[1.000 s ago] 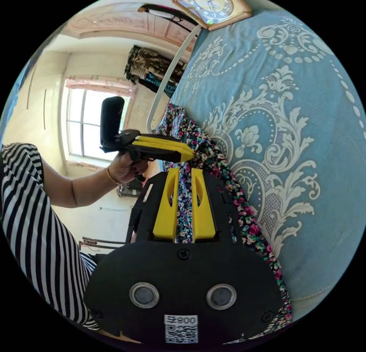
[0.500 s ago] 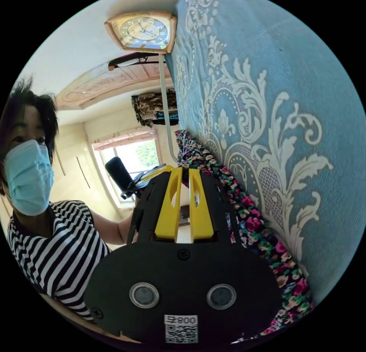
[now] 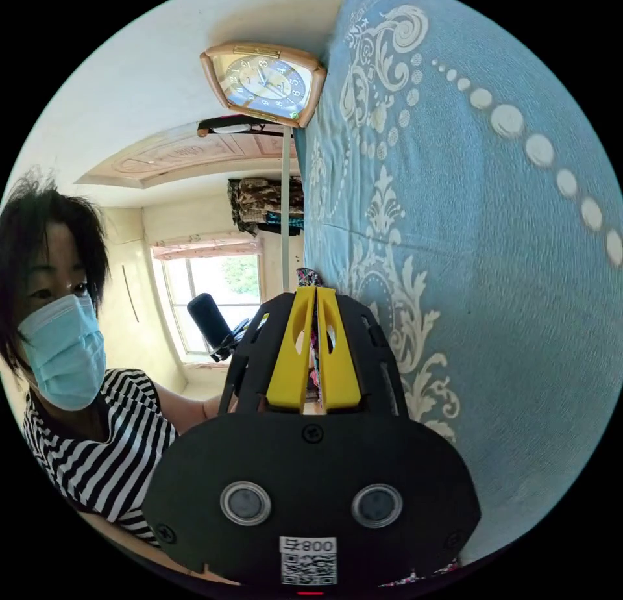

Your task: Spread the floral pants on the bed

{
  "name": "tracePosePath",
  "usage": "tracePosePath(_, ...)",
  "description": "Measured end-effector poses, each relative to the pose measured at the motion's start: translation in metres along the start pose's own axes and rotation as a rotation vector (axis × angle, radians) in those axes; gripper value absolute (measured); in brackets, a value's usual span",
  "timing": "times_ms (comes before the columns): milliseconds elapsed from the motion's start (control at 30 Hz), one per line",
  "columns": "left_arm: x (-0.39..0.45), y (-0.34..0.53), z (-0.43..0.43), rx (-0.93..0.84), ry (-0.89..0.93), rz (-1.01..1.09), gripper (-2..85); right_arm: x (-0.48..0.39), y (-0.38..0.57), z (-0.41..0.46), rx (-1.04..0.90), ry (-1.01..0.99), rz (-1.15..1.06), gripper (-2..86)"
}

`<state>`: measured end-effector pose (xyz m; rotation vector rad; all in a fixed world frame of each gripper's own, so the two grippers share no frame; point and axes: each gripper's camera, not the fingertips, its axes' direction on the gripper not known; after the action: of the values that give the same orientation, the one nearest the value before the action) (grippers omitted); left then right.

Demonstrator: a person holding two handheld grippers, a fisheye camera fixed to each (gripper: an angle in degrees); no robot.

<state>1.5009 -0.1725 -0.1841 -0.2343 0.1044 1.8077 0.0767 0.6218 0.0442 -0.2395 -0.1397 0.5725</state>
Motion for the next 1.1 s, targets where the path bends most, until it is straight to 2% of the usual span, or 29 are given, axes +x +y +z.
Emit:
tracePosePath(167, -0.026, -0.005, 0.053, -0.052, -0.037, -0.105, 1.3, -0.004, -0.004, 0.003, -0.088, 0.119, -0.018, 0.2)
tracePosePath(300, -0.03, -0.018, 0.081, -0.065, -0.09, -0.105, 1.4, -0.017, -0.003, -0.008, -0.075, 0.213, -0.088, 0.3)
tracePosePath(400, -0.025, -0.019, 0.087, -0.034, -0.076, -0.071, 2.8, -0.033, 0.01, -0.02, -0.082, 0.271, -0.176, 0.7)
tracePosePath(467, -0.021, -0.018, 0.088, -0.013, -0.043, -0.035, 4.4, -0.045, 0.034, -0.021, -0.162, 0.355, -0.243, 1.8)
tracePosePath(567, -0.017, -0.02, 0.108, -0.076, -0.042, 0.029, 6.6, -0.052, 0.076, -0.016, -0.275, 0.465, -0.288, 4.4)
tracePosePath(667, -0.013, -0.027, 0.143, -0.179, -0.116, 0.093, 4.5, -0.05, 0.112, -0.013, -0.345, 0.537, -0.285, 7.2)
tracePosePath(767, -0.006, -0.034, 0.159, -0.175, -0.153, 0.126, 2.6, -0.05, 0.136, -0.014, -0.362, 0.583, -0.302, 8.1)
tracePosePath(933, -0.004, -0.04, 0.178, -0.092, -0.178, 0.077, 1.4, -0.05, 0.157, -0.018, -0.38, 0.61, -0.342, 4.8)
tracePosePath(1100, -0.013, -0.045, 0.222, -0.098, -0.207, -0.006, 1.3, -0.049, 0.181, -0.031, -0.333, 0.678, -0.336, 1.2)
